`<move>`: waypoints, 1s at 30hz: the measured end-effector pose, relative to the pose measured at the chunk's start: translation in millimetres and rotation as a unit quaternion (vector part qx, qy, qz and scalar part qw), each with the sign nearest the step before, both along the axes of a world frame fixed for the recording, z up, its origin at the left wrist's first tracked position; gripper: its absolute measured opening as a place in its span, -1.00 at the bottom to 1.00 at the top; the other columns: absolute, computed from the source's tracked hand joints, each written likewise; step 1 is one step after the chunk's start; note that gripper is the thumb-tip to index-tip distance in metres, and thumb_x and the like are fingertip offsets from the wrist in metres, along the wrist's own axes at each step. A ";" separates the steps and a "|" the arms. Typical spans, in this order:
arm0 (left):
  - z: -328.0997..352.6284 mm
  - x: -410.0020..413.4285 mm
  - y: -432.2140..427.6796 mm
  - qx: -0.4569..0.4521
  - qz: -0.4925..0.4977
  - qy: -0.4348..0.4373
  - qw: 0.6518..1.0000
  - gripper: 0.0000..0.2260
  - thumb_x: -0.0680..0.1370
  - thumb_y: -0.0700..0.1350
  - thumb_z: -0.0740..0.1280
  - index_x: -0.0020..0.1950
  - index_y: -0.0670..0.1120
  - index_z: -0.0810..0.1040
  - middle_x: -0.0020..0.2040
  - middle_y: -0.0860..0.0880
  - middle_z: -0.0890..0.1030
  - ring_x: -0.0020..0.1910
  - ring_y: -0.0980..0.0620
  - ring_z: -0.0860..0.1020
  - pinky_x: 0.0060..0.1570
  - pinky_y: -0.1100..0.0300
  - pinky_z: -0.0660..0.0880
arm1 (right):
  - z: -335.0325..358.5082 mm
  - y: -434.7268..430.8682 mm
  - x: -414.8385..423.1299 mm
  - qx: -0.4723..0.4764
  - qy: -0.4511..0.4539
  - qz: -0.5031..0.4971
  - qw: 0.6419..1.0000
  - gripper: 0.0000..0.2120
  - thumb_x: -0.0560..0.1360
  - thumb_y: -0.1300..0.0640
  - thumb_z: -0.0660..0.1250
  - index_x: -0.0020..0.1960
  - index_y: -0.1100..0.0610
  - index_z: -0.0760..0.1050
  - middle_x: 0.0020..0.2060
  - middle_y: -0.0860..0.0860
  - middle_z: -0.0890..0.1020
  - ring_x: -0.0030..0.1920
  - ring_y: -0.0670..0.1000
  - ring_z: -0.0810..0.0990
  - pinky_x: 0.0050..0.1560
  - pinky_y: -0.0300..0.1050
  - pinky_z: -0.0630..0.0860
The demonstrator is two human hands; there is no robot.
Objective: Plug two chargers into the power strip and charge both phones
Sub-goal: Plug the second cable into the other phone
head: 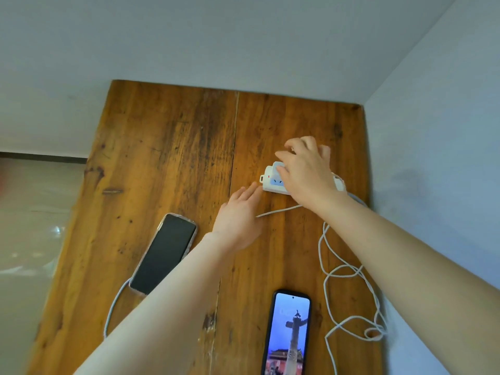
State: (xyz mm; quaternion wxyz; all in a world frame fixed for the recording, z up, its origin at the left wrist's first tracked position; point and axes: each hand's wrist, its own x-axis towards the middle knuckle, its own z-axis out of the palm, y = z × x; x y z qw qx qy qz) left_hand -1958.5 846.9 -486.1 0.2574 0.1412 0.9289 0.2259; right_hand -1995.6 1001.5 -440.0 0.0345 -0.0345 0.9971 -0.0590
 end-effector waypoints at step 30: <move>-37.8 211.1 -242.5 -0.040 0.400 -0.093 0.911 -0.69 0.48 -0.18 0.33 0.15 -0.05 0.29 -0.14 -0.13 0.59 -0.23 -0.13 0.57 -0.35 0.10 0.46 | -61.3 -230.6 311.7 -0.081 -0.329 0.007 0.941 -0.94 0.49 0.17 0.17 -0.11 0.14 0.39 -0.19 0.09 0.56 -0.19 0.12 0.54 -0.27 -0.08 0.38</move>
